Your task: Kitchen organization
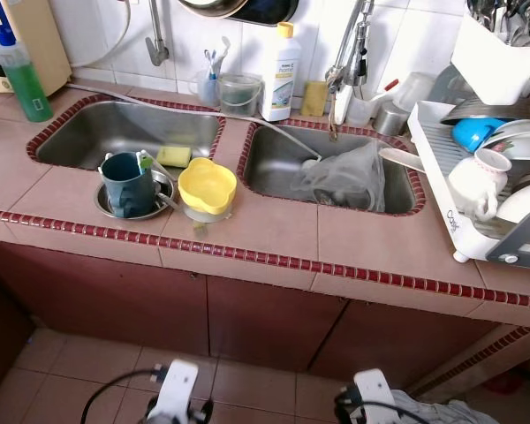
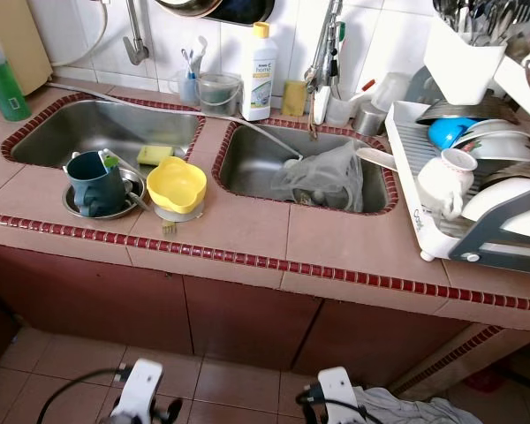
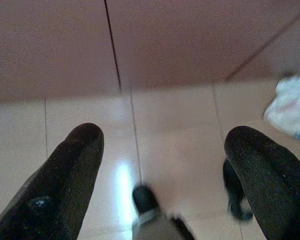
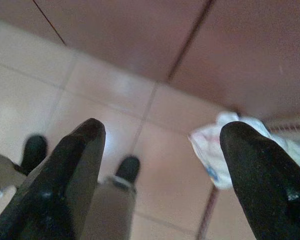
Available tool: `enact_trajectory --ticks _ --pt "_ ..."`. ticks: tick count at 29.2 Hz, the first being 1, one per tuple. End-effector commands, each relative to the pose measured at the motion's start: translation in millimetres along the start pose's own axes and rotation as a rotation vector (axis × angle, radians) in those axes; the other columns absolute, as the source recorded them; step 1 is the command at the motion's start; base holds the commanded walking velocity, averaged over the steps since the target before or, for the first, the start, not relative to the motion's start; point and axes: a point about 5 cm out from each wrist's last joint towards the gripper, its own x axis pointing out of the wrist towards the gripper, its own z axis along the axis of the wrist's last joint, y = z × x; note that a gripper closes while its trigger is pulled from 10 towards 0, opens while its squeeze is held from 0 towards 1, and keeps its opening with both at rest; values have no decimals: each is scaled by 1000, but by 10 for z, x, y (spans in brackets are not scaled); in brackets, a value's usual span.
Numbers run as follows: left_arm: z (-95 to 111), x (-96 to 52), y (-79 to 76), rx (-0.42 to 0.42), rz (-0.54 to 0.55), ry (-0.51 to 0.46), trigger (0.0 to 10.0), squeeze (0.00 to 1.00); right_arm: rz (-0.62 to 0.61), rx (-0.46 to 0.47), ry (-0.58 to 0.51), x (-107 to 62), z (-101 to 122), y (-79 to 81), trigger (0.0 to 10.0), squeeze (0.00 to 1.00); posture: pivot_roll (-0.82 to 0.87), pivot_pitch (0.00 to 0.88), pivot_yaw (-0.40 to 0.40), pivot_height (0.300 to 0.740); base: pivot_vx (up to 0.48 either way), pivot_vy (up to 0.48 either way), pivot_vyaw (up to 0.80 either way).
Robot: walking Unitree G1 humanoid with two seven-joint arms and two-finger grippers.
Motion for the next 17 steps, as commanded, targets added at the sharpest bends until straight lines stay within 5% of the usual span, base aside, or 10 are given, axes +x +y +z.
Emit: enact_trajectory --ticks 1,6,10,13,17 --pt "45 6 -7 -18 -15 -30 10000 0 2 14 -36 5 67 -32 10000 0 93 0 -84 740 0 0 0" --pt "309 39 -39 30 -97 -155 10000 0 152 -27 -158 46 321 99 10000 0 94 0 -83 740 0 0 0" --pt "447 -22 -209 117 -339 -291 10000 0 391 -125 -252 31 504 296 10000 0 100 0 -90 740 0 0 0" --pt "513 -119 -301 253 -522 -352 10000 0 556 -159 -312 -19 660 310 10000 0 109 0 -100 740 0 0 0" --pt "631 -249 -310 318 -637 -412 10000 0 710 -223 -366 -117 835 257 10000 0 115 0 -109 740 0 0 0"
